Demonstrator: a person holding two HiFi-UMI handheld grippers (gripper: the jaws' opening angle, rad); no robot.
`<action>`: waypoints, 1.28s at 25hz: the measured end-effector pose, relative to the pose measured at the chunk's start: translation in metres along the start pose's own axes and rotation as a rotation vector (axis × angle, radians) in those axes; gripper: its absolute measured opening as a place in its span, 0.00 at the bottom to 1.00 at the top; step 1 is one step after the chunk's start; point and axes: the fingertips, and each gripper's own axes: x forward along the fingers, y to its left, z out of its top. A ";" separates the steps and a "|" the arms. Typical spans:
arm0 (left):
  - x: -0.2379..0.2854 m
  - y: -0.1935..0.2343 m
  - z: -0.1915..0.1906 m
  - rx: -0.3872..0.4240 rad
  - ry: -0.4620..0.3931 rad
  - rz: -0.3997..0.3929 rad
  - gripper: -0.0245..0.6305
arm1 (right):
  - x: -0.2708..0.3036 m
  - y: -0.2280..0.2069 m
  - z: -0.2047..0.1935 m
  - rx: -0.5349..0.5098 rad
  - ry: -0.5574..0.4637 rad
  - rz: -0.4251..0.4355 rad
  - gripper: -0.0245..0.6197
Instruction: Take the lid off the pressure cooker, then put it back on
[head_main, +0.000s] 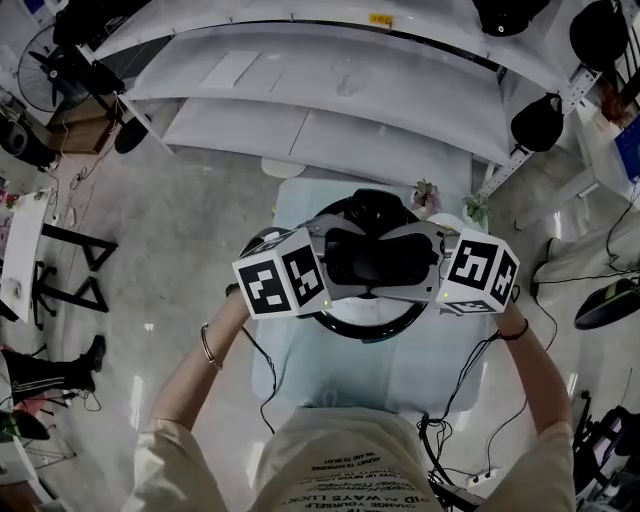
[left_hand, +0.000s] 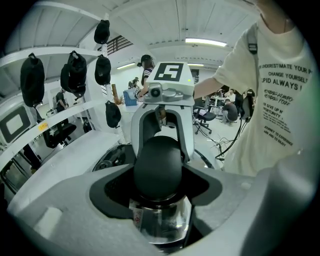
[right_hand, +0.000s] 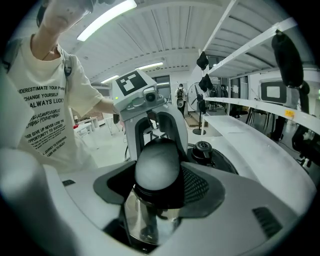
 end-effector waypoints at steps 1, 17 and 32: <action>0.001 0.001 -0.001 -0.004 0.002 -0.003 0.49 | 0.001 -0.001 -0.001 0.005 -0.001 0.004 0.47; 0.018 0.005 -0.013 -0.052 0.020 -0.037 0.49 | 0.009 -0.009 -0.019 0.046 -0.002 0.050 0.47; 0.022 0.004 -0.017 -0.061 0.014 -0.041 0.49 | 0.013 -0.010 -0.023 0.046 -0.002 0.057 0.47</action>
